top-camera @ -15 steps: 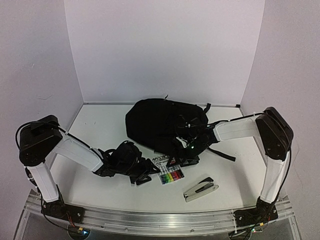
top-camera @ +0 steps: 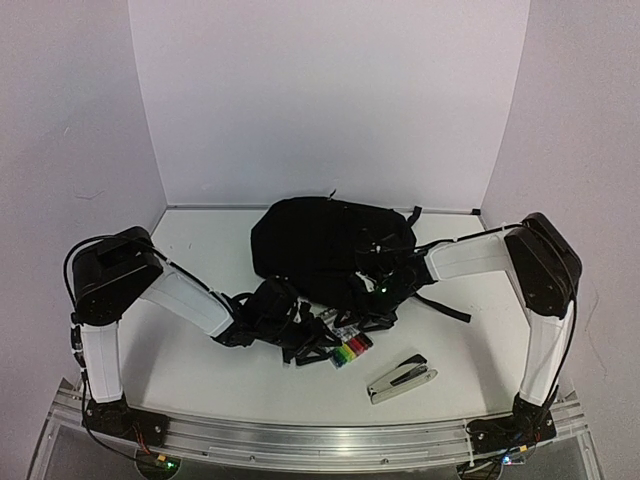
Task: Pack the student bag
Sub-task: Pick up the stationery from the center of the board.
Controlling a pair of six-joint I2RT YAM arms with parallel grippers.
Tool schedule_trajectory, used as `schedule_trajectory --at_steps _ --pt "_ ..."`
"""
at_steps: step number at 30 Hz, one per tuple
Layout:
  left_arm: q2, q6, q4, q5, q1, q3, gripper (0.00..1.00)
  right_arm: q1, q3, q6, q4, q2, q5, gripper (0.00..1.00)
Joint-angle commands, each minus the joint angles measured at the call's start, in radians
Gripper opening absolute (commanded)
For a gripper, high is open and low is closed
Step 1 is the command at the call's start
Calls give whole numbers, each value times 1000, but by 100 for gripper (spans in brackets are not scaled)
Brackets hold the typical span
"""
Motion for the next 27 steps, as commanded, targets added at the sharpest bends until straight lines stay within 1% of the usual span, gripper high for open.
schedule_trajectory --at_steps 1,4,7,8,12,16,19,23,27 --pt "44 23 320 17 4 -119 46 29 -89 81 106 99 -132 74" --pt "-4 30 422 -28 4 -203 42 29 -121 114 161 67 -181 65" --pt "-40 2 508 -93 4 -286 39 29 -137 132 185 44 -225 54" --pt "-49 -10 530 -115 4 -308 39 29 -143 140 192 39 -235 53" --pt "-59 -47 542 -182 4 -348 39 30 -168 144 210 20 -273 45" --pt "-31 -63 520 -174 4 -328 38 30 -197 161 246 -5 -304 43" --pt "-7 -37 493 -138 4 -276 35 31 -195 162 261 -19 -303 36" --pt "-22 57 389 -89 4 -183 27 30 -173 156 262 -50 -286 32" --pt "-66 113 336 -73 3 -154 15 24 -171 153 257 -58 -265 31"
